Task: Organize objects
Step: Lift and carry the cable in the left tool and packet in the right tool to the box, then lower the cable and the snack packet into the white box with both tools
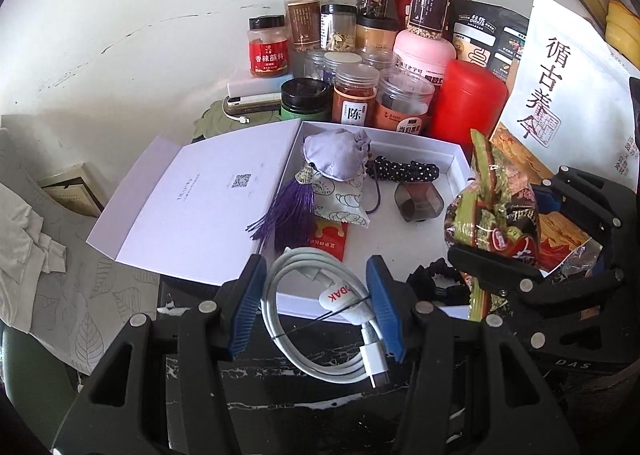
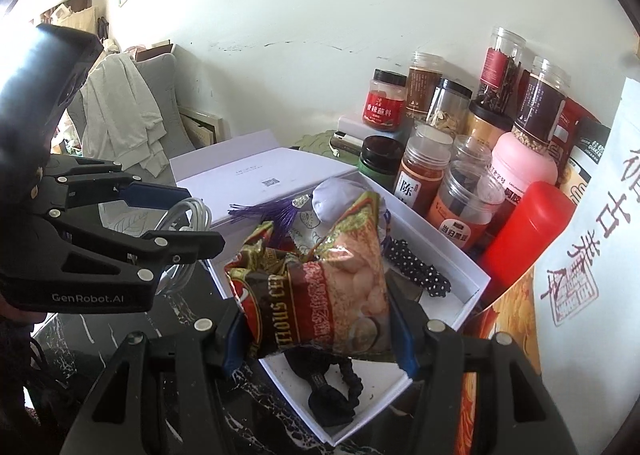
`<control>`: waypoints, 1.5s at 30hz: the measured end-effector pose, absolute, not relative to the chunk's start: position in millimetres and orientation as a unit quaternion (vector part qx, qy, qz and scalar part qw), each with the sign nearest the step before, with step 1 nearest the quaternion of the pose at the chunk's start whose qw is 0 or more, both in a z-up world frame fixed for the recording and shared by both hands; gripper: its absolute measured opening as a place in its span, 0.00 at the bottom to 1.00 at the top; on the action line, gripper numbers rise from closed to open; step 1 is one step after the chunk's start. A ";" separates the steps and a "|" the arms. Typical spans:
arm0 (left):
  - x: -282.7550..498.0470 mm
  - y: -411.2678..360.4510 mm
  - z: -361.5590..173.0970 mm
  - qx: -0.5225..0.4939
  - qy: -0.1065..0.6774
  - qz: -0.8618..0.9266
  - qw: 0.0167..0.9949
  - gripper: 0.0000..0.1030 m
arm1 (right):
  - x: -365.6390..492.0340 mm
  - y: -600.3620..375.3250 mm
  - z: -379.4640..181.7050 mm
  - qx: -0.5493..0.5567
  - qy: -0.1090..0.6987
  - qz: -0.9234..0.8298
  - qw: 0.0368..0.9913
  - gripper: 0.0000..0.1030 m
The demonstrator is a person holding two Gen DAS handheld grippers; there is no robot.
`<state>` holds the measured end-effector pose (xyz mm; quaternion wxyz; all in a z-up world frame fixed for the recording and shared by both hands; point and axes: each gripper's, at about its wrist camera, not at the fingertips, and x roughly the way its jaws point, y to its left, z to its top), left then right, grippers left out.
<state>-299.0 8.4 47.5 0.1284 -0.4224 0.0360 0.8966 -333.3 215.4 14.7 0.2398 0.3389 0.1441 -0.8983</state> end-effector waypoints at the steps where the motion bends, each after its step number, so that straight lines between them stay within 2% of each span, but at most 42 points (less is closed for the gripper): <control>1: -304.4 9.4 46.4 -0.422 0.038 0.896 0.129 0.49 | -337.3 214.9 14.6 0.338 0.145 -0.899 0.239 0.58; 23: -391.4 36.6 21.2 -0.415 0.047 0.896 0.149 0.49 | -407.4 231.5 0.6 0.341 0.120 -0.909 0.206 0.58; 45: -403.6 63.5 -23.7 -0.437 0.083 0.876 0.185 0.49 | -425.9 240.5 -43.5 0.392 0.121 -0.888 0.207 0.58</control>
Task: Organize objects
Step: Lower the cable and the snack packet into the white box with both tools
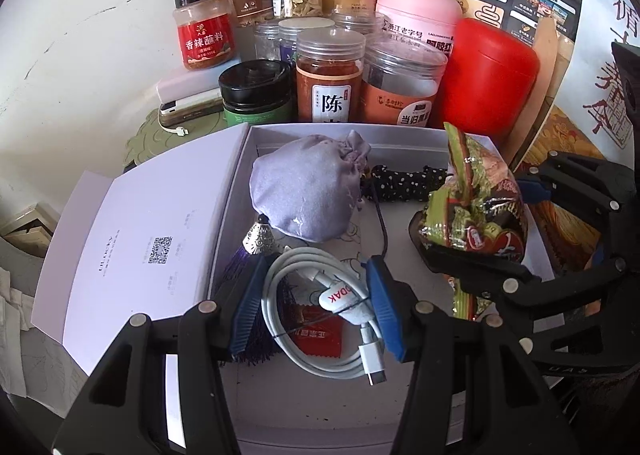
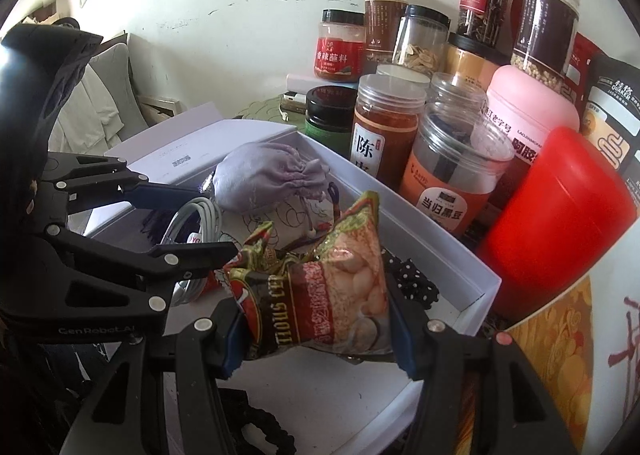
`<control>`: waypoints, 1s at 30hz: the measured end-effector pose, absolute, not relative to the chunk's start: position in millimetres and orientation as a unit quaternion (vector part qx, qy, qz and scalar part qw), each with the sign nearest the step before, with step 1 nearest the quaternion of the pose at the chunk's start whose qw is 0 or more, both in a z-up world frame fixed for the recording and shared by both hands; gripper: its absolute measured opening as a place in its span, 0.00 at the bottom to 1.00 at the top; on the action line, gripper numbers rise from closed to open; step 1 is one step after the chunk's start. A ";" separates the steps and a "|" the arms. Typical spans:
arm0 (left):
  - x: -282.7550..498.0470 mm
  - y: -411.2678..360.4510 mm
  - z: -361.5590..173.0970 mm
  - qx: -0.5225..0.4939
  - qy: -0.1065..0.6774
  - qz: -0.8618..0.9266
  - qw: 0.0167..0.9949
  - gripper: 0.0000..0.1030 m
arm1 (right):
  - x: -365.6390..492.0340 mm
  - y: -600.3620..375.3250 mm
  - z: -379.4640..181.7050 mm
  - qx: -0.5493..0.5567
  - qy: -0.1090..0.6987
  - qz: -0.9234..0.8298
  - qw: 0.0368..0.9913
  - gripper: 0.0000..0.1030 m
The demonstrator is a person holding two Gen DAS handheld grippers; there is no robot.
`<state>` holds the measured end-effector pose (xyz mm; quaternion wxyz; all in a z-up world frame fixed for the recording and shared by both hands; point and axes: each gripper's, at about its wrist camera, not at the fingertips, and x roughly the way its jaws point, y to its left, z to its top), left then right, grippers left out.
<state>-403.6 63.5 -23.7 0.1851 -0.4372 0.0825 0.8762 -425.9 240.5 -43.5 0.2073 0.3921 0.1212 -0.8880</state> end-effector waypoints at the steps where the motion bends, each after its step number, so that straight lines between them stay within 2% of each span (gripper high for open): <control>1: -403.5 64.3 -25.5 -0.439 0.083 0.875 0.185 0.49 | -425.6 240.8 -45.1 0.394 0.121 -0.887 0.209 0.58; 20: -402.6 78.0 -49.1 -0.470 0.114 0.852 0.202 0.49 | -408.6 231.9 -60.5 0.407 0.165 -0.864 0.247 0.59; 30: -403.4 76.7 -47.0 -0.470 0.107 0.853 0.200 0.49 | -412.0 229.8 -59.0 0.421 0.158 -0.861 0.239 0.60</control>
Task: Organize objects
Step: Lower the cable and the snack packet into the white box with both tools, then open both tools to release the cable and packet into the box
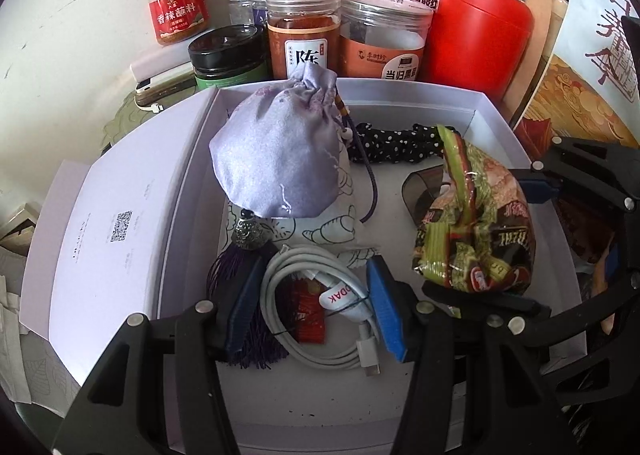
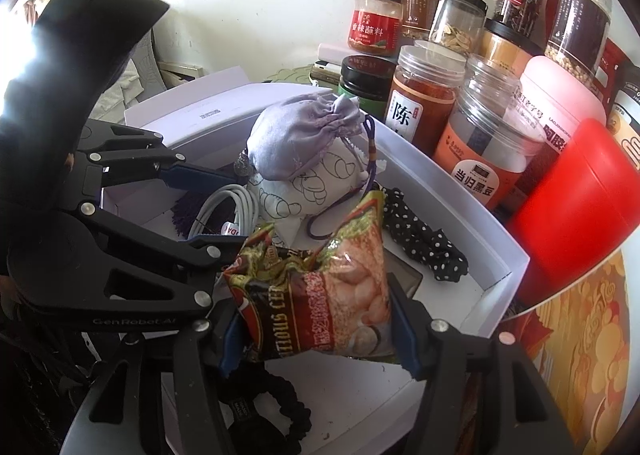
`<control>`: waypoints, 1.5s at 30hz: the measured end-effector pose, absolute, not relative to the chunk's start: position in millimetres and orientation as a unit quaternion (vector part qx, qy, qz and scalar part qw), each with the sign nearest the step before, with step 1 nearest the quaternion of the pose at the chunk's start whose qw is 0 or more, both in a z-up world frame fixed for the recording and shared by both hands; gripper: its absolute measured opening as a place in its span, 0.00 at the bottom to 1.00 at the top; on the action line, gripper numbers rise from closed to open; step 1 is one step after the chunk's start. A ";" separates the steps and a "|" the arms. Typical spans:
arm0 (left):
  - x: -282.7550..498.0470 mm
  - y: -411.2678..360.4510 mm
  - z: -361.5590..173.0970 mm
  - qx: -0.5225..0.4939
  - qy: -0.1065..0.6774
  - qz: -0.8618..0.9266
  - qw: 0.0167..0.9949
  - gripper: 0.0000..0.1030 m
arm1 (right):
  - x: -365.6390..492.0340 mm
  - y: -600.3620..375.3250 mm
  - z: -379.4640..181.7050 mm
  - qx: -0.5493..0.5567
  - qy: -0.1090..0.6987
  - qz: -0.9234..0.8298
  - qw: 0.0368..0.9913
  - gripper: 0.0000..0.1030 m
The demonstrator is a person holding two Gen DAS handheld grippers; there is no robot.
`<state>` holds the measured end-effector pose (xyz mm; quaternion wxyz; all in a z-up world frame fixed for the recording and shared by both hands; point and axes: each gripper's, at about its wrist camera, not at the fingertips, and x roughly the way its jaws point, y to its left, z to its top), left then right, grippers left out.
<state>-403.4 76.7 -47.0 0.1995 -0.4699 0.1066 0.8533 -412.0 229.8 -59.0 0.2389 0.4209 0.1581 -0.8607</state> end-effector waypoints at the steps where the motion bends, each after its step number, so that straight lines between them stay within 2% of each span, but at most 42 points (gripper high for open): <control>1: -403.1 75.9 -46.4 -0.470 0.106 0.853 0.198 0.49 | -412.0 229.4 -58.9 0.421 0.158 -0.860 0.240 0.60; 4: -401.3 72.9 -44.5 -0.473 0.101 0.853 0.197 0.49 | -412.9 229.3 -58.9 0.424 0.156 -0.860 0.238 0.60; 8: -396.7 67.4 -41.2 -0.478 0.094 0.851 0.196 0.49 | -413.2 229.6 -59.7 0.430 0.155 -0.858 0.235 0.67; 15: -388.5 64.5 -41.2 -0.486 0.095 0.849 0.184 0.52 | -406.9 229.5 -62.5 0.439 0.160 -0.855 0.226 0.72; 30: -372.2 58.6 -33.6 -0.491 0.081 0.852 0.163 0.61 | -391.0 230.2 -51.3 0.432 0.175 -0.862 0.200 0.75; 45: -335.9 36.5 23.7 -0.450 0.075 0.879 0.137 0.66 | -355.6 231.1 7.2 0.375 0.167 -0.894 0.178 0.75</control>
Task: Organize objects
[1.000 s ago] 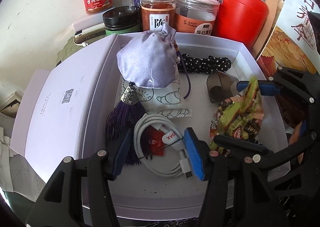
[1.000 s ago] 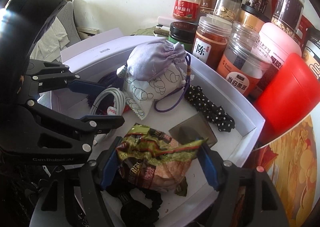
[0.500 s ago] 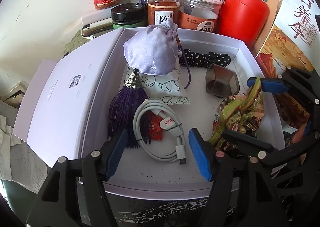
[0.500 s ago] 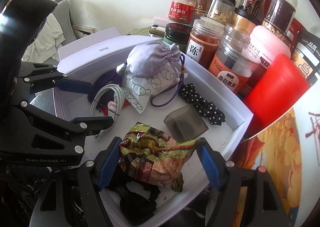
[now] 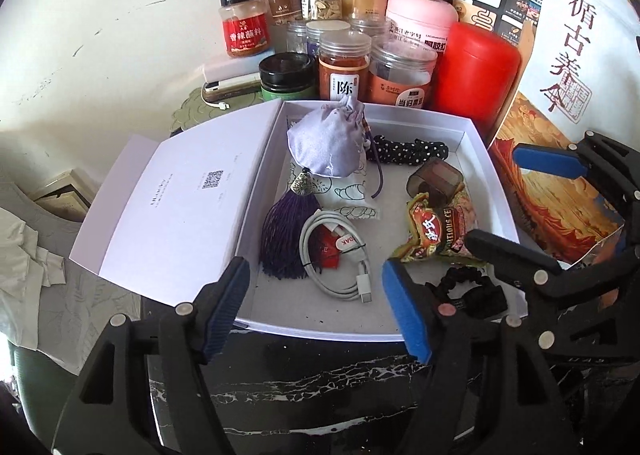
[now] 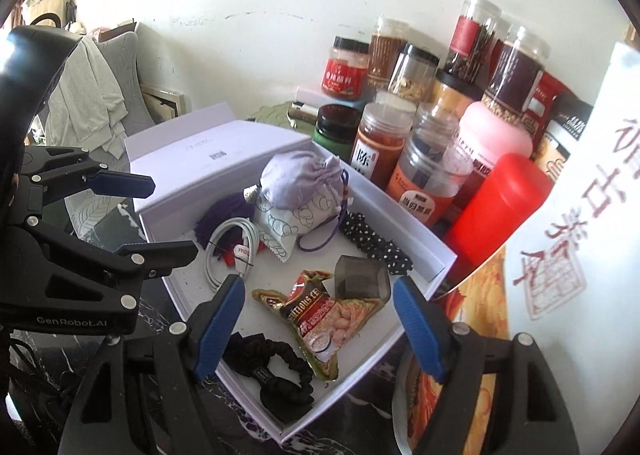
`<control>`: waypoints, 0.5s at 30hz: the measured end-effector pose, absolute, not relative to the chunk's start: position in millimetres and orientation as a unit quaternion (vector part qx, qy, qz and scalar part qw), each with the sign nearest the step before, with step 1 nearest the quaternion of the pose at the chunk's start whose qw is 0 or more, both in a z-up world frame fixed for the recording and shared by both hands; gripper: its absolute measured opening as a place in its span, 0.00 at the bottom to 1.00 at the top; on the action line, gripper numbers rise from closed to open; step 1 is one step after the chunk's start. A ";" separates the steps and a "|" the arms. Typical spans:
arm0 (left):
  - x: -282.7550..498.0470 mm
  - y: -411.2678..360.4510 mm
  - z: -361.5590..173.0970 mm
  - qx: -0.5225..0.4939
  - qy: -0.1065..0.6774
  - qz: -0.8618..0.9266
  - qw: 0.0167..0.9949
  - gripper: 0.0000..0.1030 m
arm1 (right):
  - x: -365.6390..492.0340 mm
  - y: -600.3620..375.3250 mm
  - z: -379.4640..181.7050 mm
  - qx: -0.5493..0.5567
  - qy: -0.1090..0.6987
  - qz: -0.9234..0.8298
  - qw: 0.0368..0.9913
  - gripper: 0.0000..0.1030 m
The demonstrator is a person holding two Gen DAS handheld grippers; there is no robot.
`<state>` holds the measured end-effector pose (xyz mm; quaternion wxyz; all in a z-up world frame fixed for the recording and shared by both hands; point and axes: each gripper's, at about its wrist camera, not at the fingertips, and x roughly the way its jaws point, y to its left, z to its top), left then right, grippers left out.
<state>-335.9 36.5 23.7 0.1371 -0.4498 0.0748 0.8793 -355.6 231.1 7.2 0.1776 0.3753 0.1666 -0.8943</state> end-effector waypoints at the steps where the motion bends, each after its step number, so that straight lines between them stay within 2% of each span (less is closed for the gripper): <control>1: -332.6 35.5 28.3 -0.447 0.075 0.881 0.135 0.67 | -351.7 231.5 11.7 0.372 0.166 -0.896 0.177 0.75; 15: -272.8 19.9 87.4 -0.406 0.080 0.902 0.120 0.71 | -298.4 233.7 64.8 0.329 0.163 -0.916 0.160 0.75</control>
